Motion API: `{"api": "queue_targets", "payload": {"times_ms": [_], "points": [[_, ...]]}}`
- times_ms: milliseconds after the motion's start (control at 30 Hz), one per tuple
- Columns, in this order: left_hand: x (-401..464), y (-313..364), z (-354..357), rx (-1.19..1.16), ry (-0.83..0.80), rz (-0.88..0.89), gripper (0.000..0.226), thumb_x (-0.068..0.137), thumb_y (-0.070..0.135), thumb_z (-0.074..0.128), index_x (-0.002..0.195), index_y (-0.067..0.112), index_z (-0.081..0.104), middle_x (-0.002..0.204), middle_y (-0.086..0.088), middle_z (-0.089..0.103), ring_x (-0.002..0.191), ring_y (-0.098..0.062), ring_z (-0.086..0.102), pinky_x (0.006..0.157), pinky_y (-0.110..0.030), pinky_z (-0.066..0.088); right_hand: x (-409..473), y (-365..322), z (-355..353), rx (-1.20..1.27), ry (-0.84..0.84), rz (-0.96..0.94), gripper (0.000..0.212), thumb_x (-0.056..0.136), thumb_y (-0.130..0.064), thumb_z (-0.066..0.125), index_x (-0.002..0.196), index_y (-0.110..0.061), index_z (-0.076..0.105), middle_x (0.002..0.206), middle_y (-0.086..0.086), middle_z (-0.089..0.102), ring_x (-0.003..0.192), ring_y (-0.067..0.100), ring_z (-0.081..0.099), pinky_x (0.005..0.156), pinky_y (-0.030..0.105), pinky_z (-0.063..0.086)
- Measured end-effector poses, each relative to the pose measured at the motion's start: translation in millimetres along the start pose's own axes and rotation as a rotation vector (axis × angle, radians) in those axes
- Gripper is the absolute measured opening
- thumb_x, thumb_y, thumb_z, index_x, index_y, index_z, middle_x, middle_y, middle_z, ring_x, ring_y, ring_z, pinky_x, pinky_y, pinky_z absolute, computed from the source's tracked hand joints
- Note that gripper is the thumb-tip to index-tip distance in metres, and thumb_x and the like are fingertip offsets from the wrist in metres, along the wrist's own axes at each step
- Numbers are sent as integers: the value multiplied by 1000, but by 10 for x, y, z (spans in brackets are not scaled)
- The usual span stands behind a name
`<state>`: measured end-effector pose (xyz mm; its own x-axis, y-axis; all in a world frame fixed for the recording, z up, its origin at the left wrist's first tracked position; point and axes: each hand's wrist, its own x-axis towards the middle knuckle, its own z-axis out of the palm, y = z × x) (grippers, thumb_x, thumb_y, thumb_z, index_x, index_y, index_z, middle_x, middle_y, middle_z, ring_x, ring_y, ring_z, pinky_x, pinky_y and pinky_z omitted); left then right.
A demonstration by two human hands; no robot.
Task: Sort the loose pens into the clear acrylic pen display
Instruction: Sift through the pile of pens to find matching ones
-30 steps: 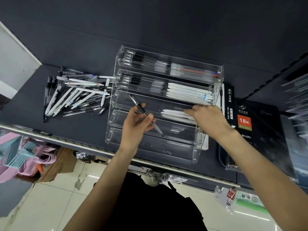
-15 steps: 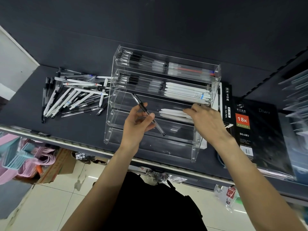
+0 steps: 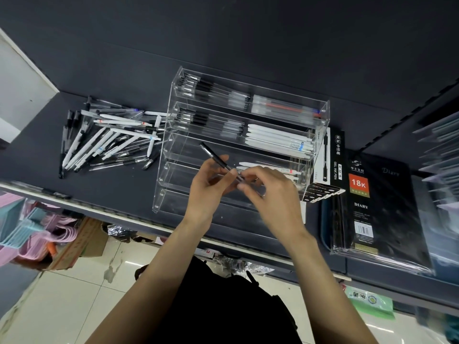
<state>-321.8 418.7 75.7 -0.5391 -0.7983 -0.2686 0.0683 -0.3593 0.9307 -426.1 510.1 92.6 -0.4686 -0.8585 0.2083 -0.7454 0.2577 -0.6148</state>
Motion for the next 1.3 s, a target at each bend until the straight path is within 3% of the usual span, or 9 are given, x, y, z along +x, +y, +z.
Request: {"api": "queue_targets", "payload": {"times_ms": [233, 333, 467, 533, 633, 767, 1000, 1200, 1300], "points": [[116, 103, -280, 79, 123, 131, 26, 90, 9, 62, 114, 14, 57, 86, 4, 64, 81, -5, 65, 74, -21, 54, 85, 54, -129, -26, -18, 31, 11, 90, -22, 62, 99, -21, 68, 87, -8, 69, 73, 7, 63, 67, 30, 54], [265, 188, -644, 412, 267, 331, 20, 91, 15, 61, 111, 21, 59, 89, 12, 63, 82, 3, 60, 76, -16, 49, 209, 84, -243, -29, 15, 63, 12, 91, -21, 60, 100, -20, 69, 91, -8, 68, 73, 5, 59, 67, 16, 47], [529, 266, -1027, 680, 366, 473, 27, 92, 23, 62, 118, 21, 57, 108, 6, 61, 101, -12, 58, 84, -20, 47, 536, 14, -198, -81, 142, -5, 13, 89, -18, 63, 101, -19, 69, 91, -5, 68, 81, 11, 60, 70, 24, 46], [666, 271, -1148, 731, 324, 439, 36, 91, 21, 62, 126, 19, 55, 115, 2, 60, 103, -13, 58, 86, -22, 47, 734, -48, -67, -164, 186, -69, 13, 88, -16, 64, 100, -19, 70, 91, -4, 70, 87, 18, 59, 73, 26, 44], [775, 276, -1191, 723, 217, 421, 39, 93, 13, 59, 131, 17, 54, 112, 4, 63, 95, -8, 61, 81, -10, 46, 1012, -115, 175, -272, 154, -151, 11, 86, -15, 65, 95, -17, 71, 89, -2, 72, 86, 22, 58, 72, 29, 46], [819, 248, -1204, 740, 157, 472, 38, 93, 8, 58, 129, 22, 57, 110, 7, 66, 92, -7, 66, 83, -16, 52, 1260, -145, 386, -450, 81, -212, 11, 86, -14, 65, 93, -16, 73, 88, 3, 72, 86, 26, 61, 68, 32, 49], [845, 282, -1272, 705, 82, 453, 41, 92, 7, 59, 128, 26, 57, 113, 6, 66, 91, -2, 64, 84, -12, 50, 1393, -218, 479, -649, -15, -159, 9, 88, -13, 62, 94, -13, 69, 92, 4, 67, 86, 27, 64, 58, 34, 52], [637, 465, -1753, 765, 208, 611, 27, 93, 18, 54, 118, 17, 63, 103, 5, 66, 89, -6, 61, 80, -21, 50, 1101, -711, 539, -342, 286, -193, 11, 90, -16, 60, 95, -13, 69, 90, 2, 69, 77, 18, 63, 59, 25, 46], [465, 530, -2339, 842, 274, 678, 19, 94, 16, 52, 108, 15, 65, 97, 5, 65, 90, -6, 59, 78, -14, 45, 840, -1134, 897, -96, 236, -249, 17, 93, -15, 54, 100, -14, 70, 100, -1, 65, 82, 9, 59, 64, 20, 48]]}}
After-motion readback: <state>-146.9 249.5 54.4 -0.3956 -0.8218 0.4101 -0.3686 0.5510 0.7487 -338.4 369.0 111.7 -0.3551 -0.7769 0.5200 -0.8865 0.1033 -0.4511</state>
